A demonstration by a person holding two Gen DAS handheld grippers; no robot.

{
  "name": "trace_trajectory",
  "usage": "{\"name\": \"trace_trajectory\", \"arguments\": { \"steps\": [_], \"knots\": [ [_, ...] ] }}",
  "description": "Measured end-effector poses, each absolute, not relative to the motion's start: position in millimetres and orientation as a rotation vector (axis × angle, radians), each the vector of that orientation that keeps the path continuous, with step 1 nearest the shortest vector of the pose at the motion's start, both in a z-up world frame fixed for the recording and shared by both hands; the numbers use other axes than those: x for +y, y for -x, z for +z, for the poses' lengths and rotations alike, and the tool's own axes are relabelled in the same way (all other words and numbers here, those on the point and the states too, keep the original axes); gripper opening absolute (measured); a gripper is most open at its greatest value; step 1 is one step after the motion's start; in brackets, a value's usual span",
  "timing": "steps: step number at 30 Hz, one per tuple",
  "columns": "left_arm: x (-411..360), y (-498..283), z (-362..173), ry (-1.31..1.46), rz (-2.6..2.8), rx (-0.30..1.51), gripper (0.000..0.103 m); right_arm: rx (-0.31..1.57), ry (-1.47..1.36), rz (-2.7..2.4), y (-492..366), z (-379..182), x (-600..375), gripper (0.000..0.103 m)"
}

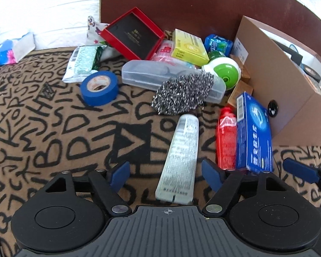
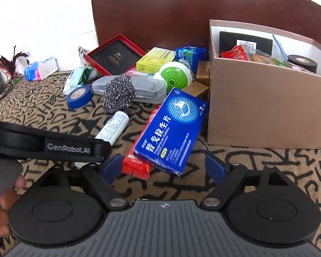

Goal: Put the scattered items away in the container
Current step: 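Grasp the white hand-cream tube with left gripper while right gripper grasps blue medicine box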

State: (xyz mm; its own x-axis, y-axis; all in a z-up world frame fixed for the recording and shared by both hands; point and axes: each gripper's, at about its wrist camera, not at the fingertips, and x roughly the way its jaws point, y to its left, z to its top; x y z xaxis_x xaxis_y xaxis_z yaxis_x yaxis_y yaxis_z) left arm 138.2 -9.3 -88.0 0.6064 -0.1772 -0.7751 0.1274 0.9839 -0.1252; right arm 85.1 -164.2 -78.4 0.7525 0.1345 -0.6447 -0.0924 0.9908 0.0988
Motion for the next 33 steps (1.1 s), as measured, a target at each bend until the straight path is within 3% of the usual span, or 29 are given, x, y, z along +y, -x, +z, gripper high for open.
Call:
{"name": "trace_trajectory", "arguments": {
  "steps": [14,16,18,20,33],
  "knots": [
    [-17.9,-169.8,-95.8,0.043,-0.211,0.878,0.079,0.726,-0.135,0.098,-106.9,-89.7,-169.3,0.074],
    [-19.7,-171.6,-95.5,0.035,-0.208,0.872,0.068,0.717,-0.139,0.101,-107.6,-89.2,-169.8,0.069],
    [-20.3,-171.8,-94.1,0.034,-0.221,0.874,0.041,0.719,-0.135,0.105,-107.4,-88.7,-169.9,0.069],
    [-19.9,-170.1,-92.8,0.045,-0.234,0.882,0.029,0.720,-0.125,0.110,-104.8,-88.1,-168.8,0.068],
    [-11.2,-111.1,-89.1,0.045,-0.277,0.944,0.029,0.771,0.020,0.181,-46.6,-86.2,-177.8,0.067]
  ]
}}
